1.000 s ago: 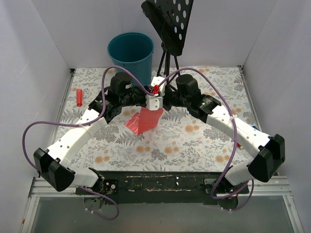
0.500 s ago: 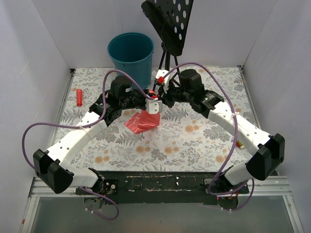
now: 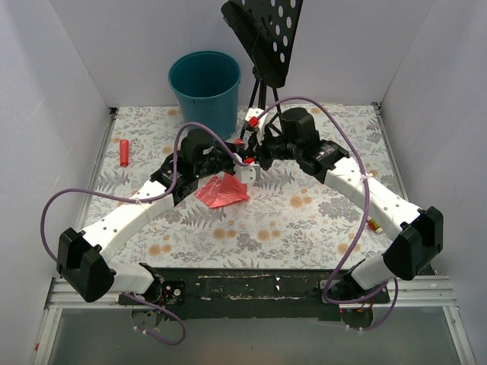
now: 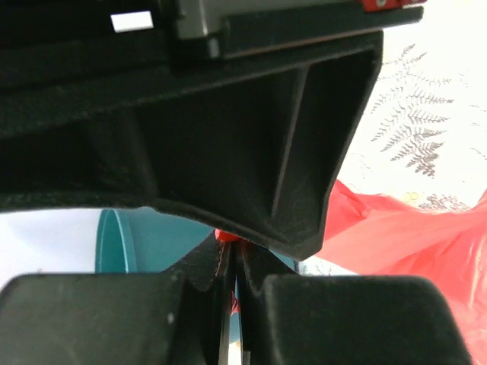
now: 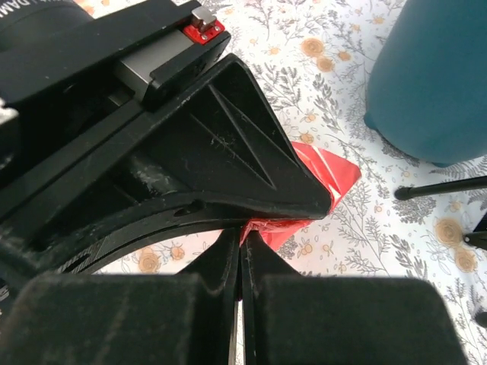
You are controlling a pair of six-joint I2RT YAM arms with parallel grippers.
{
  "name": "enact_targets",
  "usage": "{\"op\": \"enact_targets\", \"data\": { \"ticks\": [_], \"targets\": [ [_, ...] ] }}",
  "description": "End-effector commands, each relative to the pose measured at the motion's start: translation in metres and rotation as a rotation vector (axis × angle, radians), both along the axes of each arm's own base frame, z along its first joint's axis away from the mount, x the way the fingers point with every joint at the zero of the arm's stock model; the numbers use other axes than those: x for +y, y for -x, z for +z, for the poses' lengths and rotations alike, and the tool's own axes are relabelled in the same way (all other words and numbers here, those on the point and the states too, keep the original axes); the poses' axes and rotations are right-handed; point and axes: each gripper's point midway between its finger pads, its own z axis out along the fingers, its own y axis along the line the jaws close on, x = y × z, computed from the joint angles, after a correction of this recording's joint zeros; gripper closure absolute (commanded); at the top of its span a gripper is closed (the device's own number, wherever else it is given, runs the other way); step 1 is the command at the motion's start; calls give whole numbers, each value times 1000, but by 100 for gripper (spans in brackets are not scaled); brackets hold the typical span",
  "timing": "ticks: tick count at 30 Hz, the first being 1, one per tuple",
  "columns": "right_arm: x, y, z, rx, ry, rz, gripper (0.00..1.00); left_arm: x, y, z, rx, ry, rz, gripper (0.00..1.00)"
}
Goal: Put the trash bags into the trash bin
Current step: Unfold the trash bag at the center of the board.
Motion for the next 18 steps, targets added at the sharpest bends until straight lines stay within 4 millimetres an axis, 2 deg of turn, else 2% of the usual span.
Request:
{"op": "enact_targets", "data": {
  "ticks": [1, 4, 7, 8, 10, 11, 13, 16, 18],
  "targets": [
    [8, 14, 22, -18, -60, 53, 99, 0, -16, 45, -139, 87, 52, 100],
    [1, -17, 17, -4, -73, -30, 99, -8, 13, 59, -130, 119, -77, 100],
    [-15, -54, 19, 61, -121, -119, 99, -10, 37, 55, -91, 123, -158, 100],
    [-21, -65, 22, 66, -134, -138, 99, -12, 44, 47, -40, 130, -159, 100],
    [-22, -72, 30, 62, -145, -141, 99, -17, 62, 23, 40, 89, -185, 100],
    [-21, -72, 31, 61, -143, -132, 99, -19, 70, 10, 64, 72, -189, 100],
    [-16, -61, 36, 70, -154, -89, 99, -21, 72, -5, 87, 64, -168, 100],
    [-8, -33, 33, 78, -138, -36, 99, -18, 45, -12, 72, 73, -47, 100],
    [-8, -11, 24, 85, -114, -3, 99, -16, 22, -5, 43, 99, 54, 100]
  ]
}}
